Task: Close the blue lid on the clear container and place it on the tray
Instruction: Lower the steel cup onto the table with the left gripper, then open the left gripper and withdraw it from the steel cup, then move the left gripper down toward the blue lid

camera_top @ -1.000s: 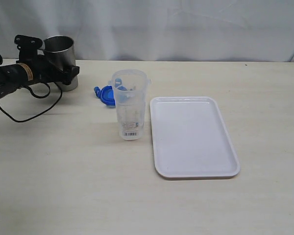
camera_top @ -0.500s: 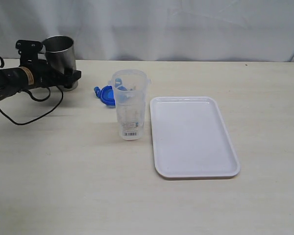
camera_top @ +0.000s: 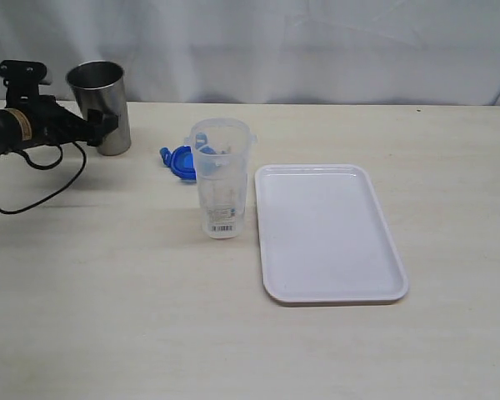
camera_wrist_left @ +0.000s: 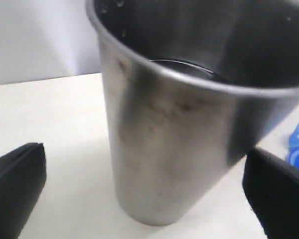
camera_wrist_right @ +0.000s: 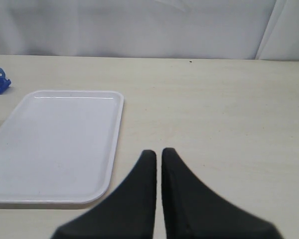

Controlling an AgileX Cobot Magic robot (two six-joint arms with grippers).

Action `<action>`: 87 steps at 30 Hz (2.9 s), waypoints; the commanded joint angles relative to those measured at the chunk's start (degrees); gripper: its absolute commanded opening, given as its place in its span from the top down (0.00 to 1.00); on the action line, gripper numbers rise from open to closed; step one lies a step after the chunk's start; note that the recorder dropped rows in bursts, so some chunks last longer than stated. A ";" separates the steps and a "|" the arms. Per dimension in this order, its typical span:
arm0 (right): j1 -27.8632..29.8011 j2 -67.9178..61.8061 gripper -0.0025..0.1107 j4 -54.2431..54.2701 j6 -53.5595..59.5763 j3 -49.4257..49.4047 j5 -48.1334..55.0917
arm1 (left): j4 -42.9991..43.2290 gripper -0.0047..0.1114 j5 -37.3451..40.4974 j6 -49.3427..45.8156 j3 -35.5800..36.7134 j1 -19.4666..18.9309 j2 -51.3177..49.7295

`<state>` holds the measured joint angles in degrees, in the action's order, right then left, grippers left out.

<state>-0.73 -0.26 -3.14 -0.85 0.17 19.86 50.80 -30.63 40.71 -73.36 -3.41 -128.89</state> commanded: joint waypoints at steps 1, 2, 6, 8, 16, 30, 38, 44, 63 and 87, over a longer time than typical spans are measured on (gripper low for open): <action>-0.09 0.26 0.94 -0.10 0.43 -0.17 -0.62 | 2.76 0.06 -2.56 -0.18 2.61 -0.20 0.64; -0.09 0.26 0.94 -0.10 0.43 -0.17 -0.62 | 2.76 0.06 -2.85 -0.18 3.24 -0.20 0.68; -0.09 0.26 0.94 -0.10 0.43 -0.17 -0.62 | 2.65 0.06 -2.66 -0.18 5.99 -0.20 1.89; -0.09 0.26 0.94 -0.10 0.43 -0.17 -0.62 | 2.65 0.06 -1.17 -0.18 8.21 -0.20 3.83; -0.09 0.26 0.94 -0.10 0.43 -0.17 -0.62 | 2.65 0.06 1.58 -0.18 15.97 -0.88 17.83; -0.09 0.26 0.94 -0.10 0.43 -0.17 -0.62 | 6.03 0.06 4.00 2.15 15.97 -0.64 22.07; -0.09 0.26 0.94 -0.10 0.43 -0.17 -0.62 | 5.05 0.06 4.11 2.04 15.97 -0.64 22.07; -0.09 0.26 0.94 -0.10 0.43 -0.17 -0.62 | 3.26 0.06 4.19 2.15 15.97 -0.64 21.97; -0.09 0.26 0.94 -0.10 0.43 -0.17 -0.62 | 0.48 0.40 24.94 7.15 15.97 2.17 21.97; -0.09 0.26 0.94 -0.10 0.43 -0.17 -0.62 | 7.93 0.46 25.02 30.04 15.97 14.99 21.75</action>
<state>-0.73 -0.26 -3.14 -0.85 0.17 19.86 57.95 -5.92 69.90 -57.47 10.00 -107.44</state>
